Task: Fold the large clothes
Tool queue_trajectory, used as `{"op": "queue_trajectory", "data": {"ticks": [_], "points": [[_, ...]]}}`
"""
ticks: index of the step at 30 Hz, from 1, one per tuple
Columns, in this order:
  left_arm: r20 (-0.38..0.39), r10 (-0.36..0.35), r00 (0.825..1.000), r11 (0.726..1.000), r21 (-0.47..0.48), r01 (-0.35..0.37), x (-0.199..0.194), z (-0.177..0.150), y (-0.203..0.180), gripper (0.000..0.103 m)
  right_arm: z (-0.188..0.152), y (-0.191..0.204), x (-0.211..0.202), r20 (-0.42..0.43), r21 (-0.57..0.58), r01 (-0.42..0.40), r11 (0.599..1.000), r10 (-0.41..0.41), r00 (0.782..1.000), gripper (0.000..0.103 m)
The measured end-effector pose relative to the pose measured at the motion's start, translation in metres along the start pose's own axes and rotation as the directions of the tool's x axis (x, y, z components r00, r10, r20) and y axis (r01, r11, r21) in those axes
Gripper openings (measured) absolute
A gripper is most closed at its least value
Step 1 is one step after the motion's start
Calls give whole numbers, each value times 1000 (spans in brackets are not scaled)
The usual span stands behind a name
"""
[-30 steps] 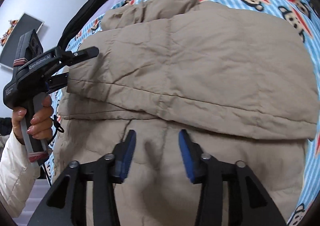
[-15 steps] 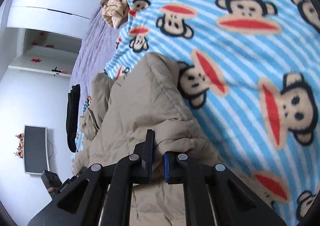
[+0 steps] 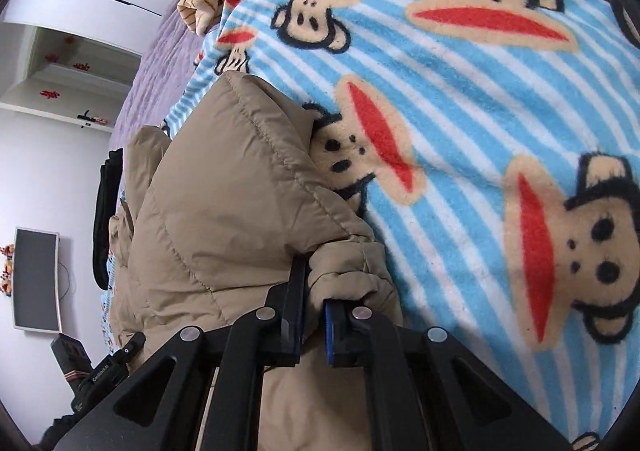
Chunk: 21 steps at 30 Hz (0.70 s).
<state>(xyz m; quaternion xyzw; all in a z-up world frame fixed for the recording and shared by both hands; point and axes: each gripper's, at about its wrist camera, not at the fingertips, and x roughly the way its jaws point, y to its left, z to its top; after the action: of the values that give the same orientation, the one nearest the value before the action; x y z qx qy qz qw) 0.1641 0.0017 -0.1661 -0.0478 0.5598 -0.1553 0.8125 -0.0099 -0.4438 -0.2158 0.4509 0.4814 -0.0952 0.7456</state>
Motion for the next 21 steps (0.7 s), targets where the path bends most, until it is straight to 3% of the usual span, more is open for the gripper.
{"op": "queue_trajectory", "data": {"ticks": [1,3,6,8,10,11,15,19,21], "points": [[28,54,998,998,10,-54,-6,1,1,70,-2,1,-2,-1,-8,6,1000,-6,1000,7],[66,108,992,994,23,-110,-16,2,5,71,-2,3,-5,-1,-21,16,1000,-16,1000,9],[78,110,991,994,15,-111,-31,3,14,71,-2,5,-9,-20,-25,24,999,-25,999,12],[100,84,991,996,21,-87,-43,2,17,64,-6,10,-18,-33,-41,43,998,-44,998,18],[103,44,994,998,50,-49,-52,4,12,28,-12,21,-32,-14,-96,78,992,-80,997,26],[100,24,995,998,61,-30,-54,4,7,25,-18,30,-45,30,-150,121,981,-118,993,27],[87,-44,995,986,166,29,-50,0,-27,24,-32,61,-77,201,-343,255,904,-195,960,25],[45,28,999,979,201,-37,-15,-6,-44,24,-15,80,-59,160,-426,206,881,-150,976,22],[26,45,999,981,188,-49,1,-7,-40,24,-6,82,-36,134,-450,218,866,-176,975,22]]}}
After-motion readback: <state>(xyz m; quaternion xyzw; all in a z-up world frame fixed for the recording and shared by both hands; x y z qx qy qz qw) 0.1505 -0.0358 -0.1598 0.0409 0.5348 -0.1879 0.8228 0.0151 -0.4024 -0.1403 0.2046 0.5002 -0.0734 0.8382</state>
